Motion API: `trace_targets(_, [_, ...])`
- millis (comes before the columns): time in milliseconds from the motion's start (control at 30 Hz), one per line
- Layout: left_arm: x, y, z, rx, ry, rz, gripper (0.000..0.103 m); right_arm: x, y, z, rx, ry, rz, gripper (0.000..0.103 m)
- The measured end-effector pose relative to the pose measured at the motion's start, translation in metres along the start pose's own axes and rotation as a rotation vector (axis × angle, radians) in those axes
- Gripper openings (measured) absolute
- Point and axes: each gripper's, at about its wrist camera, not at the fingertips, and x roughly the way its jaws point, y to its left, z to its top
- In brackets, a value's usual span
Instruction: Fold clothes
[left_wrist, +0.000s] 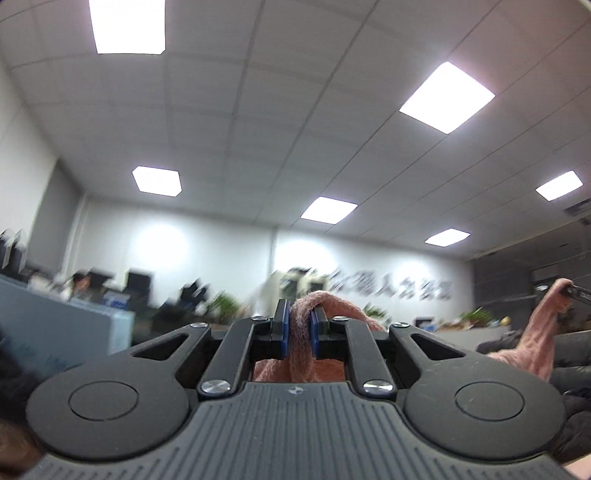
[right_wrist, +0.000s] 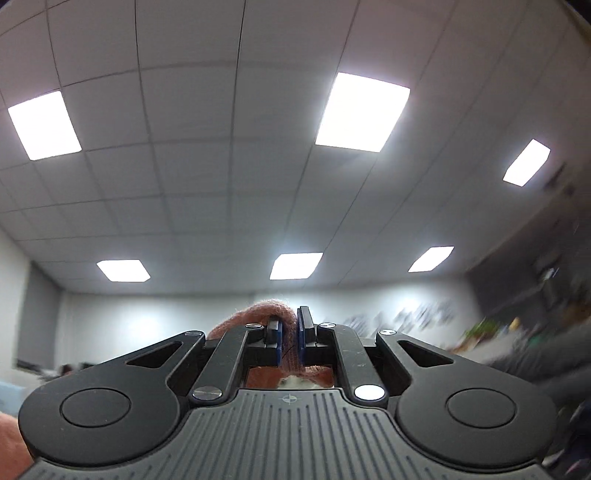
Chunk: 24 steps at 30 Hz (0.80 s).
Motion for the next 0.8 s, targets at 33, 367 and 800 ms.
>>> trace_targets(33, [0.004,-0.005,0.003,-0.021,-0.017,-0.053,0.01,0.0,-0.003,0.012,-0.014,-0.036,-0.034,0.007])
trace_targets(367, [0.012,-0.025,0.004,-0.124,-0.107,-0.25,0.012,0.086,0.022,0.092,-0.085,-0.211,-0.254,0.007])
trace_targets(800, [-0.063,0.088,-0.115,-0.165,0.404,0.273,0.011,0.191,0.271,-0.18,0.017,0.402,0.358,0.007])
